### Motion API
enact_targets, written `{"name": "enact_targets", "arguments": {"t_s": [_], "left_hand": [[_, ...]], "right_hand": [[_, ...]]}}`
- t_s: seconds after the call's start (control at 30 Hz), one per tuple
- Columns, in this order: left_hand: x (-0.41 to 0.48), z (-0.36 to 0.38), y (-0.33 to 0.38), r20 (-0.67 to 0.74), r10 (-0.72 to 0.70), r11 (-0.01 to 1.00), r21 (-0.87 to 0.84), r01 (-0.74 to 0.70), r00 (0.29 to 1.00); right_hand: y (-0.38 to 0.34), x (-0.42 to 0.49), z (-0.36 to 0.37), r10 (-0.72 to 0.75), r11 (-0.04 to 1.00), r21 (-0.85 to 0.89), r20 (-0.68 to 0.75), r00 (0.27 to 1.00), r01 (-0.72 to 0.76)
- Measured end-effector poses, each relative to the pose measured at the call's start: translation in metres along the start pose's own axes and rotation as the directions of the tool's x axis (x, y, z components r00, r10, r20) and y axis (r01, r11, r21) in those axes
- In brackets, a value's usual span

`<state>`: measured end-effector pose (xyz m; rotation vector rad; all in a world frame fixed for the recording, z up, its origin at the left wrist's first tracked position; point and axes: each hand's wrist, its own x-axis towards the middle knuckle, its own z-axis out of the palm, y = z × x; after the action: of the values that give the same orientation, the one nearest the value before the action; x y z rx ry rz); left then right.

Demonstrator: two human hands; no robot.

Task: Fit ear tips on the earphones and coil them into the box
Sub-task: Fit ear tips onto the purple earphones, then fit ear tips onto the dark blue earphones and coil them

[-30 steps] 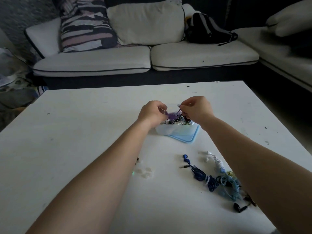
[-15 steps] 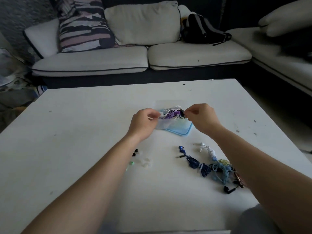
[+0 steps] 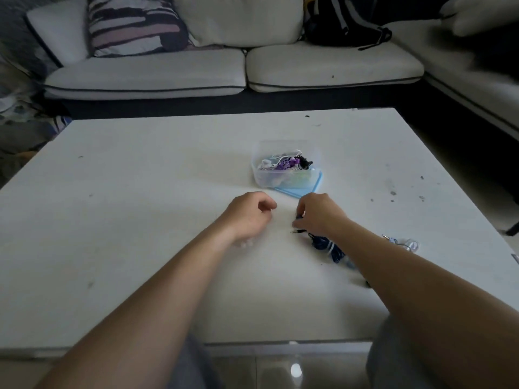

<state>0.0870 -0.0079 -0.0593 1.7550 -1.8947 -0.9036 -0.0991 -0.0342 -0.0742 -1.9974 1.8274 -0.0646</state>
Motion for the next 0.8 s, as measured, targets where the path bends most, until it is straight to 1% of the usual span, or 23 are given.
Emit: {"name": "enact_targets", "arguments": {"t_s": [0.07,0.17,0.23,0.27,0.3,0.33,0.37,0.43,0.53,0.67,0.8], "left_hand": [[0.003,-0.011,-0.003,-0.082,-0.010,0.998,-0.058,0.005,0.997],[0.005,-0.033,-0.006,-0.232,-0.071,0.983,-0.182,0.028,0.970],[0.004,-0.049,-0.011,-0.264,-0.130,0.960,-0.275,0.054,0.956],[0.002,-0.056,-0.016,-0.266,-0.156,0.952,-0.298,0.072,0.951],[0.001,-0.062,-0.021,-0.255,-0.177,0.946,-0.310,0.093,0.951],[0.000,-0.067,-0.026,-0.237,-0.199,0.941,-0.318,0.118,0.951],[-0.001,-0.072,-0.033,-0.210,-0.222,0.936,-0.318,0.148,0.952],[-0.002,-0.078,-0.045,-0.142,-0.253,0.937,-0.283,0.205,0.957],[-0.002,-0.081,-0.056,-0.075,-0.261,0.956,-0.161,0.247,0.962],[-0.001,-0.072,-0.058,-0.020,-0.254,0.967,-0.033,0.253,0.967],[0.001,-0.061,-0.056,0.030,-0.273,0.960,0.081,0.269,0.962]], "right_hand": [[-0.003,0.002,0.002,-0.010,0.999,0.048,-0.016,1.000,0.011],[-0.006,0.004,-0.002,-0.001,0.971,0.240,-0.028,1.000,0.007],[-0.008,0.003,-0.005,-0.014,0.916,0.402,-0.001,1.000,0.014],[-0.010,0.002,-0.006,-0.020,0.856,0.517,0.024,1.000,0.005],[-0.012,0.000,-0.007,-0.024,0.765,0.643,0.058,0.998,-0.019],[-0.012,-0.001,-0.009,-0.030,0.671,0.740,0.088,0.996,-0.045],[-0.014,-0.002,-0.010,-0.040,0.599,0.798,0.106,0.994,-0.061],[-0.016,-0.003,-0.012,-0.059,0.531,0.844,0.124,0.991,-0.074],[-0.019,-0.004,-0.016,-0.070,0.475,0.873,0.163,0.984,-0.111],[-0.018,-0.005,-0.018,-0.090,0.447,0.882,0.210,0.974,-0.149],[-0.016,-0.004,-0.018,-0.092,0.456,0.876,0.223,0.970,-0.158]]}}
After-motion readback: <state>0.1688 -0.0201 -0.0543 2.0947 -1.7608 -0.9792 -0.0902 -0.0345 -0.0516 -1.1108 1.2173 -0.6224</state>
